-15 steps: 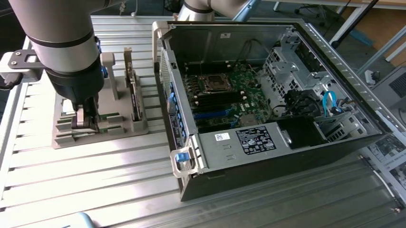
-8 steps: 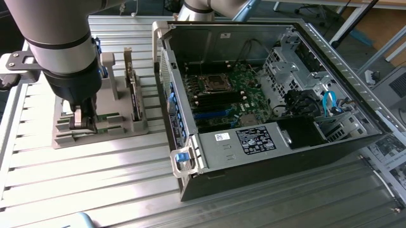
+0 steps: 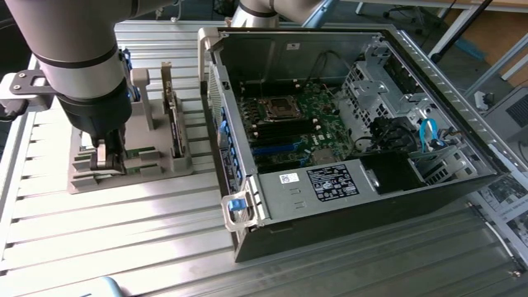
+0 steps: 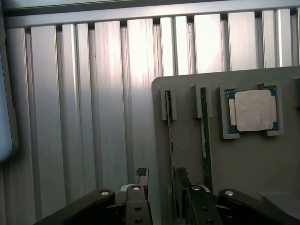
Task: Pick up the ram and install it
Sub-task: 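Pick up the ram and move it above insertion slot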
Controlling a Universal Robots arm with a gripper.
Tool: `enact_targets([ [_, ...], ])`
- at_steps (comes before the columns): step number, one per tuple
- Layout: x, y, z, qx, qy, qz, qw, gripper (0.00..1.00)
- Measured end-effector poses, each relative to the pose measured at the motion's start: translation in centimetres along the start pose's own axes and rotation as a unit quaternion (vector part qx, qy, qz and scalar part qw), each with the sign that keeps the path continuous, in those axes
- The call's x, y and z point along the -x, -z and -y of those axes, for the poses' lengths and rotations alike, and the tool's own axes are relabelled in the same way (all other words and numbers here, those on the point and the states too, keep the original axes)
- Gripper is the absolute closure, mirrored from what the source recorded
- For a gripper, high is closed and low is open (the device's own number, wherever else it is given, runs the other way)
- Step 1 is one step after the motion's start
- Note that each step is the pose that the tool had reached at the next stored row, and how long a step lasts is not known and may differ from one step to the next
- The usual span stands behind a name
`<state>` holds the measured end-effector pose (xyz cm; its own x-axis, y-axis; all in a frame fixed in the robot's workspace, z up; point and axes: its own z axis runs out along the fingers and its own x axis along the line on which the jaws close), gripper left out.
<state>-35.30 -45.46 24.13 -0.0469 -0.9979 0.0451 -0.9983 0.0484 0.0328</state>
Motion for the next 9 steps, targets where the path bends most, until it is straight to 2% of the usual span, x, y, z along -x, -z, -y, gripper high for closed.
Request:
enact_targets([
  [9,0.22,-0.39,-0.15,-0.0001,0.001,-0.0005,1.0000,0.64],
])
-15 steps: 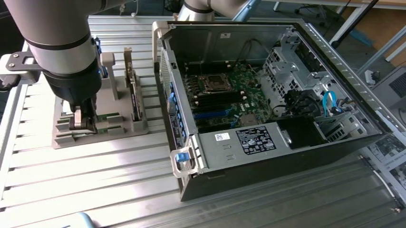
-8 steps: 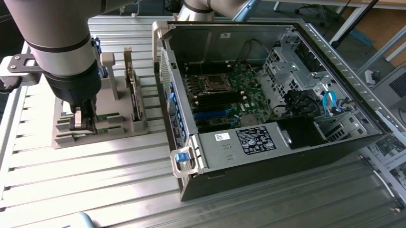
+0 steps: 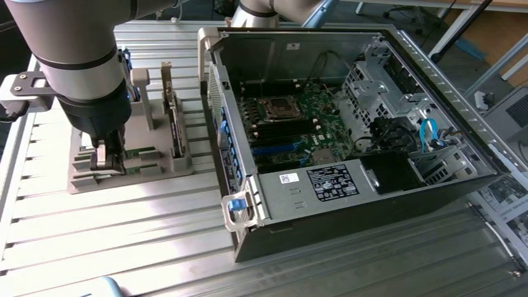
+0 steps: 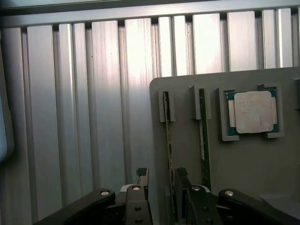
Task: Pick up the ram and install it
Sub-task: 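Pick up the ram and move it above insertion slot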
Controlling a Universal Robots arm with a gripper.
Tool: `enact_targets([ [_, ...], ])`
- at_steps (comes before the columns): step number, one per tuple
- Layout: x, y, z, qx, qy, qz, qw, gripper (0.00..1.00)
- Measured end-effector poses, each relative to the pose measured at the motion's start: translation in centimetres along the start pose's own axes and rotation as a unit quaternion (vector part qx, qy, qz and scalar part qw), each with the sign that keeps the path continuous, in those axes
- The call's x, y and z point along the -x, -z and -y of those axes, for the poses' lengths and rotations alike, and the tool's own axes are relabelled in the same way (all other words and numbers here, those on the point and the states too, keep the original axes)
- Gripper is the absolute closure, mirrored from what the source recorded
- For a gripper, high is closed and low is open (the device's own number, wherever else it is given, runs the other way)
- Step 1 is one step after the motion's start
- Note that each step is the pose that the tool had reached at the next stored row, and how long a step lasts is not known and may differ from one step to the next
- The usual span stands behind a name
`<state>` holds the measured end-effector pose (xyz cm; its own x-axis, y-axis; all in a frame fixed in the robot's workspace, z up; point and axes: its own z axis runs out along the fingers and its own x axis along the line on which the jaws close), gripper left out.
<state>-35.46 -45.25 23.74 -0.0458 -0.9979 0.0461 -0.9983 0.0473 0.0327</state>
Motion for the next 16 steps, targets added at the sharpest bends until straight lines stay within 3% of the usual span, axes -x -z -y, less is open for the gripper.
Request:
enact_targets([
  [16,0.05,-0.64,-0.27,0.0000,0.000,-0.0003,1.0000,0.64],
])
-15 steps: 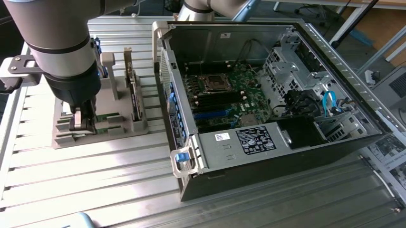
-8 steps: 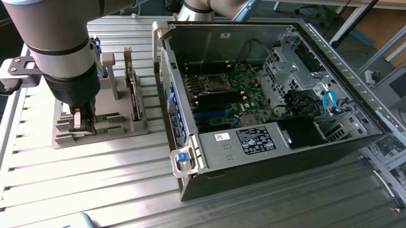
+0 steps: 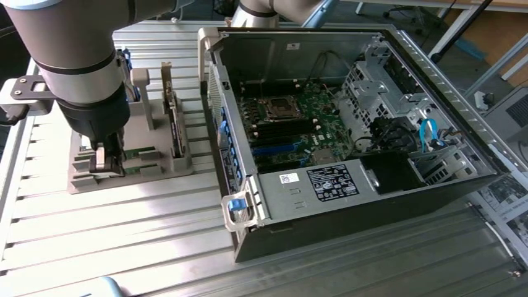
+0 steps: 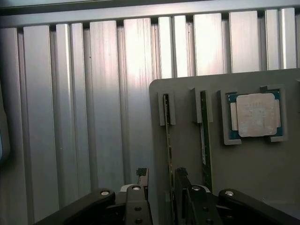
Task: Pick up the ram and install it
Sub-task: 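Pick up the ram and move it above insertion slot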
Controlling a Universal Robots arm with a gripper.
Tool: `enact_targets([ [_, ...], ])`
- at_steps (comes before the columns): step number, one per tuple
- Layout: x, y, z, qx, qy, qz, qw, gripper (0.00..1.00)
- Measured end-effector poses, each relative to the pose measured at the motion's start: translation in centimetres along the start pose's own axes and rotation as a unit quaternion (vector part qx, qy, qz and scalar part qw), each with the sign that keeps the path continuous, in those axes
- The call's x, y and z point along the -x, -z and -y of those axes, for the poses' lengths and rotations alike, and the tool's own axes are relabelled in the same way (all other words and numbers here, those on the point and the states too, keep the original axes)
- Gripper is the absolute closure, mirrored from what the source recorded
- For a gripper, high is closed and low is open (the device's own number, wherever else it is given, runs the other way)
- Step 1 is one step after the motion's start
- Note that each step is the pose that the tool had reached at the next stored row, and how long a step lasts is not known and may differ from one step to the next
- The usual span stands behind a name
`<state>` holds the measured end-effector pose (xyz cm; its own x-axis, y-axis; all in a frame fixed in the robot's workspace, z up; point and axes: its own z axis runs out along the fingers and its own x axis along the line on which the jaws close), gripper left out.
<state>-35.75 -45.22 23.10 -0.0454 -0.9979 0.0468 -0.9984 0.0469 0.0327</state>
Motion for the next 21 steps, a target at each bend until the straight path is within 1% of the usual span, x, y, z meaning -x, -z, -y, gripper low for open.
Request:
enact_targets([
  [21,0.04,-0.79,-0.25,0.0000,0.000,-0.0004,1.0000,0.64],
])
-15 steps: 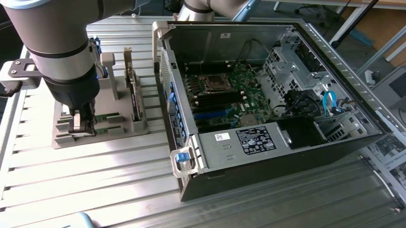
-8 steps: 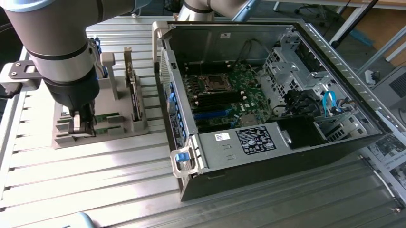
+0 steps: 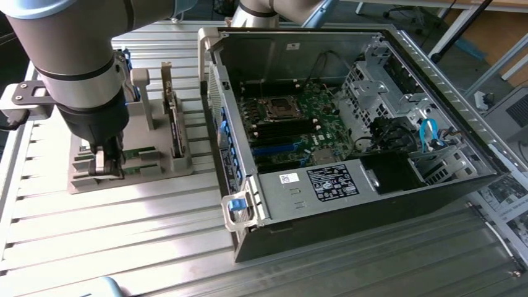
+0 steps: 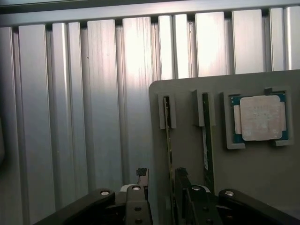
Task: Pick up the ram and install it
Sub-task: 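Pick up the ram and move it above insertion slot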
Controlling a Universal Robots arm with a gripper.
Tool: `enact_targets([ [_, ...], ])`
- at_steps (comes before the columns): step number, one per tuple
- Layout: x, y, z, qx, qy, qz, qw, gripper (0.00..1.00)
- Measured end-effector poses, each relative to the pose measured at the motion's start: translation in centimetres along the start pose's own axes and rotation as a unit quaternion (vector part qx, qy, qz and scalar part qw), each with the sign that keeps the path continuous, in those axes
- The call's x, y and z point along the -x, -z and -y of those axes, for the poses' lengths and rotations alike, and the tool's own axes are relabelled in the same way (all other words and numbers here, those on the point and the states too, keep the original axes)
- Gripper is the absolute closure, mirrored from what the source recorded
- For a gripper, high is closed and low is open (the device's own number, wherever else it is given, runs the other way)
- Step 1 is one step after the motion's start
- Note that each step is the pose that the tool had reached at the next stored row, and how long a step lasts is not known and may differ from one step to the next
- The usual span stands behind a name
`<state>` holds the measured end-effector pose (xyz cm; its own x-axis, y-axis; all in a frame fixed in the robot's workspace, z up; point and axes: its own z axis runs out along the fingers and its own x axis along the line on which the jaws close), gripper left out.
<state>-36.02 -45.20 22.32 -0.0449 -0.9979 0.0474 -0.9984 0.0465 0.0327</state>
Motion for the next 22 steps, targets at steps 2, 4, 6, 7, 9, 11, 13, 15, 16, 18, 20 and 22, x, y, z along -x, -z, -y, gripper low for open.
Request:
enact_targets([
  [2,0.00,-0.08,-0.03,0.0000,0.000,0.0000,1.0000,0.64],
  [4,0.03,-0.19,-0.05,-0.0001,0.000,0.0001,1.0000,0.64],
  [6,0.12,-0.25,-0.08,0.0000,0.000,-0.0001,1.0000,0.64],
  [7,0.22,-0.29,-0.08,-0.0001,0.000,-0.0002,1.0000,0.64],
  [9,0.38,-0.37,-0.10,-0.0001,0.000,-0.0003,1.0000,0.64],
  [11,0.52,-0.46,-0.12,-0.0001,0.000,-0.0004,1.0000,0.64],
  [13,0.63,-0.53,-0.17,0.0000,0.000,-0.0006,1.0000,0.64],
  [15,0.72,-0.61,-0.24,0.0000,0.000,-0.0007,1.0000,0.64],
  [16,0.75,-0.65,-0.28,0.0000,0.000,-0.0007,1.0000,0.64],
  [18,0.83,-0.75,-0.37,0.0000,0.000,-0.0008,1.0000,0.64],
  [20,0.89,-0.84,-0.43,-0.0001,0.000,-0.0008,1.0000,0.64],
  [22,0.93,-0.95,-0.45,-0.0001,0.000,-0.0009,1.0000,0.64],
])
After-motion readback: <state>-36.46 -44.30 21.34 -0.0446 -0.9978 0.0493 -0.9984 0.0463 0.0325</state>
